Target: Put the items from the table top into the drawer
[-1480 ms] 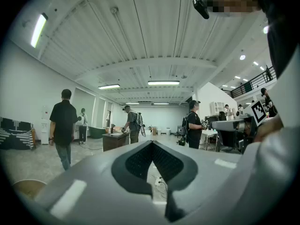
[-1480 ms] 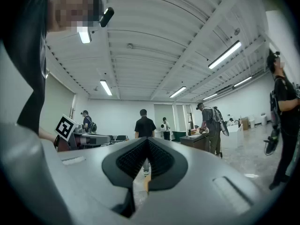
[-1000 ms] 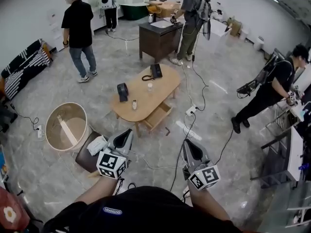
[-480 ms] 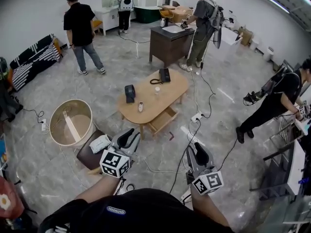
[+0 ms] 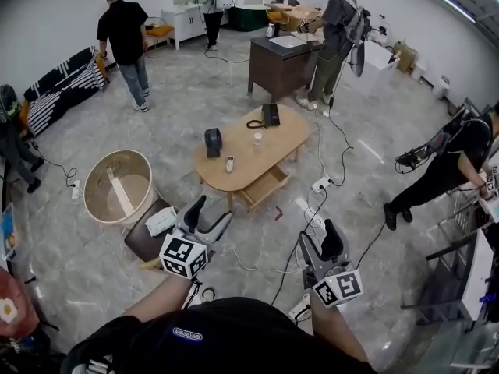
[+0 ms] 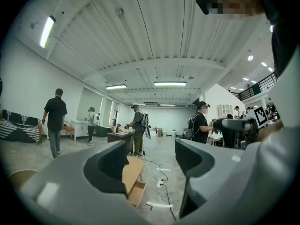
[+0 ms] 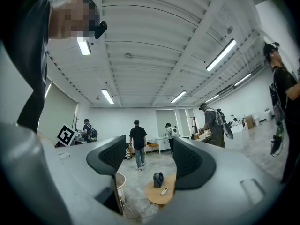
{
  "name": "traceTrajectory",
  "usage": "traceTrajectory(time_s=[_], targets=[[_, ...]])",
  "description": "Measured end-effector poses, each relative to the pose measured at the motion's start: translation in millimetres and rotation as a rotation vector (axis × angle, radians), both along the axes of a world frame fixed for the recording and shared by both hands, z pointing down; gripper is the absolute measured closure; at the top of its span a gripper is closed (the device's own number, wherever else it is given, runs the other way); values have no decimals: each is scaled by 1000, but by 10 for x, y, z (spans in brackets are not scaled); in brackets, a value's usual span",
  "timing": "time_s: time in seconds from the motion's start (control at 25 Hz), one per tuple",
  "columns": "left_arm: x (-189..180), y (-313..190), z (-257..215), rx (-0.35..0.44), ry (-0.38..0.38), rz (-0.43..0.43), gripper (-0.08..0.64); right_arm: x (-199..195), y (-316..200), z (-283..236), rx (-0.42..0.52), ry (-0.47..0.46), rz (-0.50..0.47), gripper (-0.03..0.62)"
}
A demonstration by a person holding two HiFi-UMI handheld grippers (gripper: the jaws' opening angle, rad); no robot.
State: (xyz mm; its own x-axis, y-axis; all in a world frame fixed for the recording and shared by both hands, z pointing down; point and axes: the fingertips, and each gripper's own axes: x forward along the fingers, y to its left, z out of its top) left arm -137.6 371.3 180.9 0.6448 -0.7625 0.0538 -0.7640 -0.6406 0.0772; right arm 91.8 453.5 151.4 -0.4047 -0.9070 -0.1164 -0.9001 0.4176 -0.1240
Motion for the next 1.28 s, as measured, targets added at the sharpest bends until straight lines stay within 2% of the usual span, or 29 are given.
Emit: traceTrajectory(time_s=[0.36, 0.68, 1.0, 1.28], targets=[[69, 93, -90, 31, -12, -107, 242, 556, 154, -106, 41, -11, 29, 270], [358, 63, -73, 20, -27, -133, 242, 866, 218, -155, 50, -15, 22, 272], [399, -324, -145, 43, -41, -160, 242, 941, 188, -52, 34, -20, 24, 276], [420, -800, -85, 52, -22, -160, 242, 968, 6, 32, 30, -9, 66, 278]])
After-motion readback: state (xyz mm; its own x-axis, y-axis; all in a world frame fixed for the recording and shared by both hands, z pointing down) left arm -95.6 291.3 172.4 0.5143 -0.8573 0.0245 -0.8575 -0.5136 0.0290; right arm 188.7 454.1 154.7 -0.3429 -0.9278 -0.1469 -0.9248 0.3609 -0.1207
